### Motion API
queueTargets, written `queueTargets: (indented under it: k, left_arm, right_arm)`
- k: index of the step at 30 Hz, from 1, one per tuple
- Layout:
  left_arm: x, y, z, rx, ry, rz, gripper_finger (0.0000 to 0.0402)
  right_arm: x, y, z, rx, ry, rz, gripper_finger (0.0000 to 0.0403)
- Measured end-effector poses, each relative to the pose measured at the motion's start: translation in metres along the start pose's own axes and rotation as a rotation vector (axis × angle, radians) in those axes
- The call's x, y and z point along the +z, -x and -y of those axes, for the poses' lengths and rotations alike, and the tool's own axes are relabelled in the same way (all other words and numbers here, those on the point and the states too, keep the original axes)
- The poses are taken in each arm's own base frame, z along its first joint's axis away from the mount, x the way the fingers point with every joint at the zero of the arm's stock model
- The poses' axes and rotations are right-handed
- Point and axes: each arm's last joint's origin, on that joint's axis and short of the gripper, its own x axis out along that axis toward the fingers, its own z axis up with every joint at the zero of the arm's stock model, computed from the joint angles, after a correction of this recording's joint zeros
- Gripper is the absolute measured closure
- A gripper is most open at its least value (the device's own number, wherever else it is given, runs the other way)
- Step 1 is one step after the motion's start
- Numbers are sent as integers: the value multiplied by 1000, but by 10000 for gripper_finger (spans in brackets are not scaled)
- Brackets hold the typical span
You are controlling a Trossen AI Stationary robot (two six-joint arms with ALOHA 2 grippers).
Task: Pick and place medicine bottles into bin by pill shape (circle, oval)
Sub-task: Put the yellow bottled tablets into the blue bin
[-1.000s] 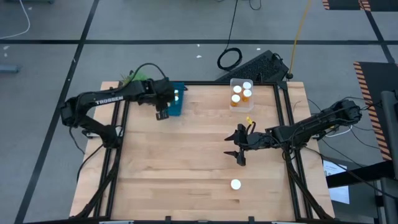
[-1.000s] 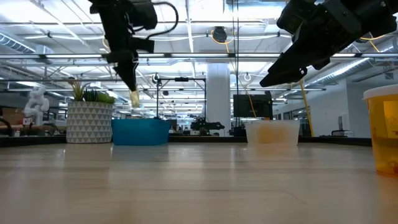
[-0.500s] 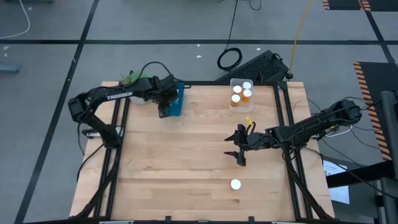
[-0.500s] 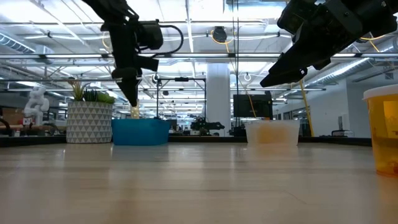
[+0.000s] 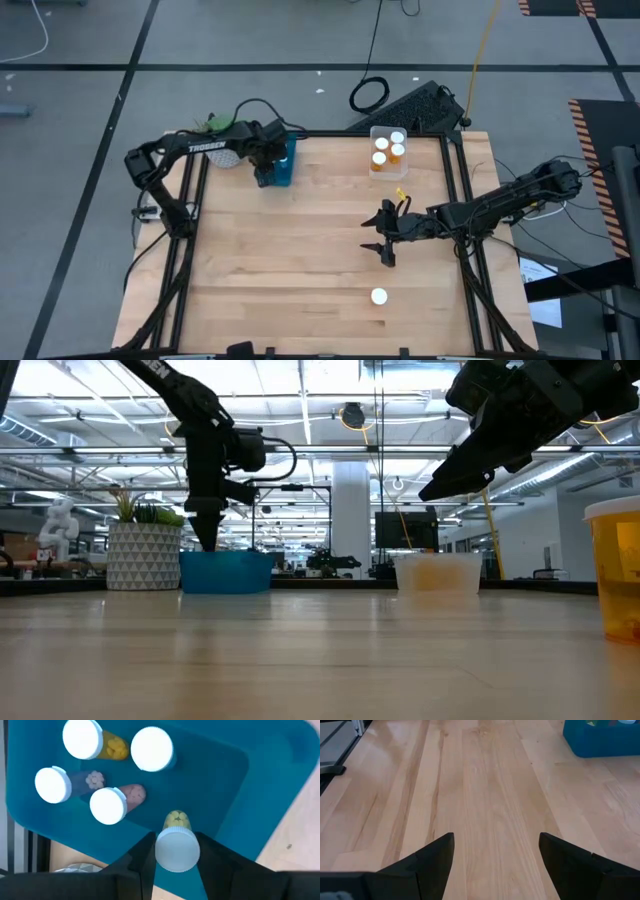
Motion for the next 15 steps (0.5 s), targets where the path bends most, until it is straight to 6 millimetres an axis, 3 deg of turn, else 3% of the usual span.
queueTargets:
  k: [9,15]
  left_arm:
    - [3,-4,-4,11,20,27,274]
    - [4,-12,-4,-6,26,10,246]
  right_arm:
    - [0,0,0,0,3,0,119]
    - [0,0,0,1,4,-1,119]
